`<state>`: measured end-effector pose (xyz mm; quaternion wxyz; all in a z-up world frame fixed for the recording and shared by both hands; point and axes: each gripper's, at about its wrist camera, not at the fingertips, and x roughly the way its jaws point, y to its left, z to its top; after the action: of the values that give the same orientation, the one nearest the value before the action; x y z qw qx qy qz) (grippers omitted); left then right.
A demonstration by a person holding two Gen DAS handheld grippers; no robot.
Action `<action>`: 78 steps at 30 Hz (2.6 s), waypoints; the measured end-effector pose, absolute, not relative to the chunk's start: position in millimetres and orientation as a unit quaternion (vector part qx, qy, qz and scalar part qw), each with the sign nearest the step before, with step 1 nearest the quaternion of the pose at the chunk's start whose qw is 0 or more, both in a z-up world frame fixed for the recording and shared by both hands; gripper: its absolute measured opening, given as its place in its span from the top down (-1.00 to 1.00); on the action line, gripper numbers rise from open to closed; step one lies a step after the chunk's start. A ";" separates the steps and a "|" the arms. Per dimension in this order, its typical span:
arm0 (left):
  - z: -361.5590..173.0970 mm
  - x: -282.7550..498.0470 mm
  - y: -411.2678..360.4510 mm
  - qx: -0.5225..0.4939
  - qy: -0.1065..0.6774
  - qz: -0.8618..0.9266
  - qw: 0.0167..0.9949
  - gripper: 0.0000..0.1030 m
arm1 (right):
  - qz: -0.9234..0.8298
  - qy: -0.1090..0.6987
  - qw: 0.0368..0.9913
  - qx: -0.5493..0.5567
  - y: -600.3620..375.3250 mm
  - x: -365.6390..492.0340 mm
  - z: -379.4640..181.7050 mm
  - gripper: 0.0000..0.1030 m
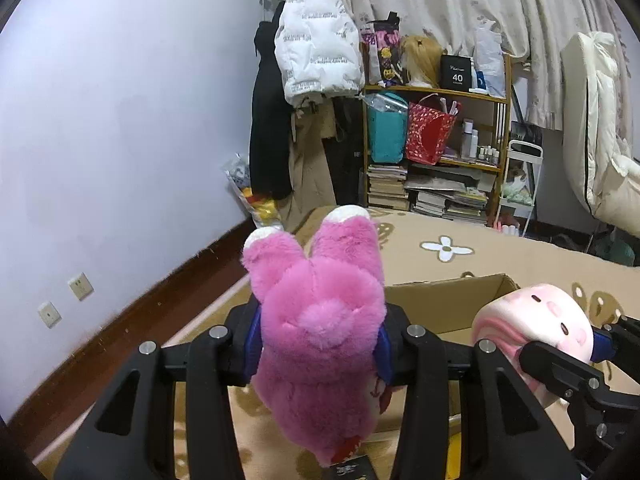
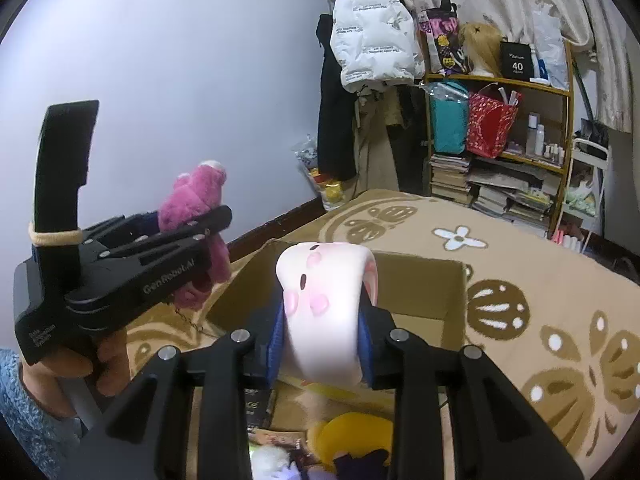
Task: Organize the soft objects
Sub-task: 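Lift the pink bear with the left tool while the right tool lifts the pink roll plush, then release the pink bear and pink roll plush into the box, opening both tools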
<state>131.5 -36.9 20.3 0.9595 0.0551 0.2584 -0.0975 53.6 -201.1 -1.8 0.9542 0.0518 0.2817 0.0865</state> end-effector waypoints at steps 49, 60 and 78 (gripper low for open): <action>0.5 116.4 -9.6 0.043 0.341 -0.018 0.939 -0.99 | 0.033 0.321 0.944 0.065 -225.1 57.3 -25.5 -1.00; 2.3 100.8 0.5 0.026 0.369 -0.033 0.928 -0.99 | 0.020 0.325 0.942 0.085 -223.2 27.9 -17.8 -1.00; -21.8 75.8 11.4 0.028 0.413 -0.033 0.910 -0.99 | 0.018 0.359 0.927 0.110 -208.8 -2.5 -34.4 -1.00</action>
<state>75.8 11.4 -21.8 0.9098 0.0276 0.4129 -0.0330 -2.5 -208.8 -34.4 0.9268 0.1101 0.3586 0.0179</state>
